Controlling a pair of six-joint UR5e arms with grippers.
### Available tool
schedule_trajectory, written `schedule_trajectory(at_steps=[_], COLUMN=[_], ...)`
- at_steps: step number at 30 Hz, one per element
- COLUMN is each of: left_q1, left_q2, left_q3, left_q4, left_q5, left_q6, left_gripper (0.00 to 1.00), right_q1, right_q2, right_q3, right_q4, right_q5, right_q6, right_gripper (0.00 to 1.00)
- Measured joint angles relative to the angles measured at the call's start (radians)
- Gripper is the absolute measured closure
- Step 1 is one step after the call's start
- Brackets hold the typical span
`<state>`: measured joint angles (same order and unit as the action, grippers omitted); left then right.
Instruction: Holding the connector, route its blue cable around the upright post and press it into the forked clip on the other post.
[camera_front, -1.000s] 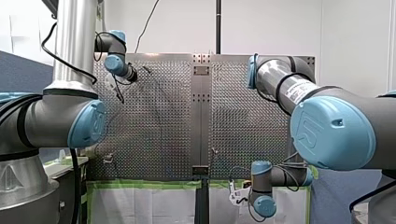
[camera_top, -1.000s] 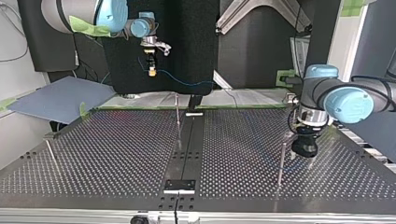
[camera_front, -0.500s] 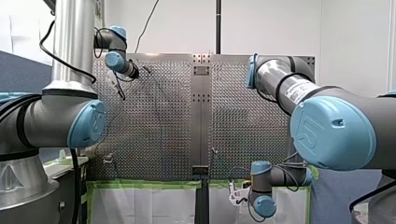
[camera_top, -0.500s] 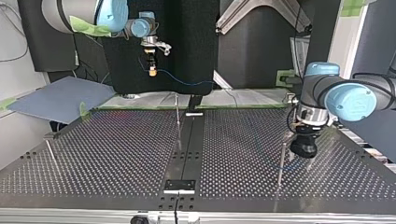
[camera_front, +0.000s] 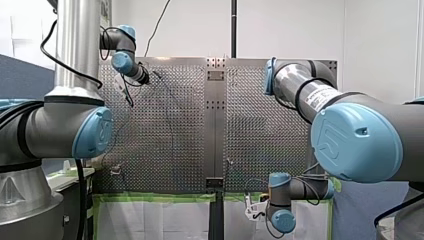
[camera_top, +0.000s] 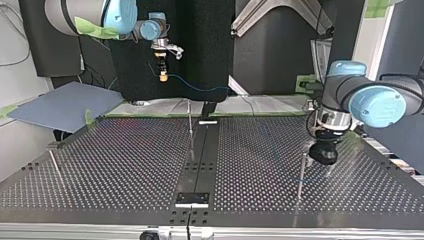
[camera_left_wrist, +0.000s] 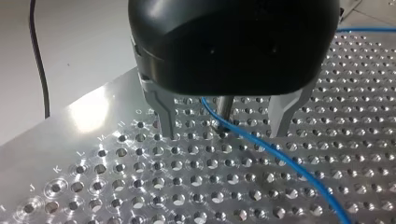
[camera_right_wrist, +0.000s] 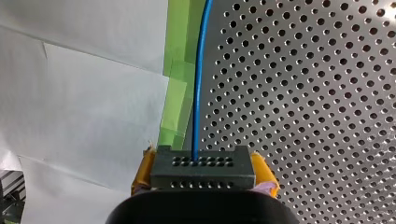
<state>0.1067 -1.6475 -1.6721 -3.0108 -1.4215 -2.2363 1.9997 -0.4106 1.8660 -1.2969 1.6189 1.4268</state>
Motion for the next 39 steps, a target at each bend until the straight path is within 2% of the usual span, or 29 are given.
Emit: schedule_trajectory(at_steps=[12,25,31,39], left_q1=[-0.005,-0.007,-0.007,-0.011], left_q2=[0.028,0.127,0.174,0.242], left_q3=[-0.013,-0.078,-0.078,-0.016], left_q4=[-0.024,-0.050,-0.094,-0.162], left_q5=[0.018,0.014,-0.017,-0.084], left_q6=[0.014,0.026,0.066,0.133], left_gripper=[0.00,0.00,0.00,0.00], right_q1=[0.000,0.000,0.001,0.000], right_q2=[0.000,0.000,0.000,0.000], right_q3=[0.000,0.000,0.000,0.000], right_q4=[0.001,0.001,0.003,0.001], right_q5=[0.001,0.001,0.001,0.001], right_q6=[0.000,0.000,0.000,0.000], right_gripper=[1.00,1.00,1.00,1.00])
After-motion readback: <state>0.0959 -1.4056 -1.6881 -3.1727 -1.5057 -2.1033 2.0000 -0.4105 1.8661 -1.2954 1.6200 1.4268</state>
